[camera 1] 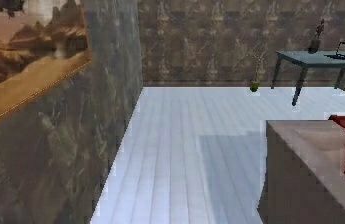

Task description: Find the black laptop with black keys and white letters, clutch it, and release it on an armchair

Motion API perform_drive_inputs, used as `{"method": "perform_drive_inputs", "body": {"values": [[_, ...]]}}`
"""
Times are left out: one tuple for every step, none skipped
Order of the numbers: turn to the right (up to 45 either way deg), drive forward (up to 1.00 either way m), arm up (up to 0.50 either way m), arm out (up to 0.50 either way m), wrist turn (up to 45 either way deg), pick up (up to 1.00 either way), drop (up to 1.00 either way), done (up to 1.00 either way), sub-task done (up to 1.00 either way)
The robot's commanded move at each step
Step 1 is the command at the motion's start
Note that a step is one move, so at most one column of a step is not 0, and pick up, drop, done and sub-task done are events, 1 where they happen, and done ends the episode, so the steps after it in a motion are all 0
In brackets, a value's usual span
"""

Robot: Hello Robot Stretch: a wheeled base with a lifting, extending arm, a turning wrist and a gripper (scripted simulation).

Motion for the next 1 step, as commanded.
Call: {"method": "perform_drive_inputs", "body": {"values": [[6.0, 0.00, 0.00, 0.00, 0.0, 0.00, 0.00, 0.00, 0.00]]}}
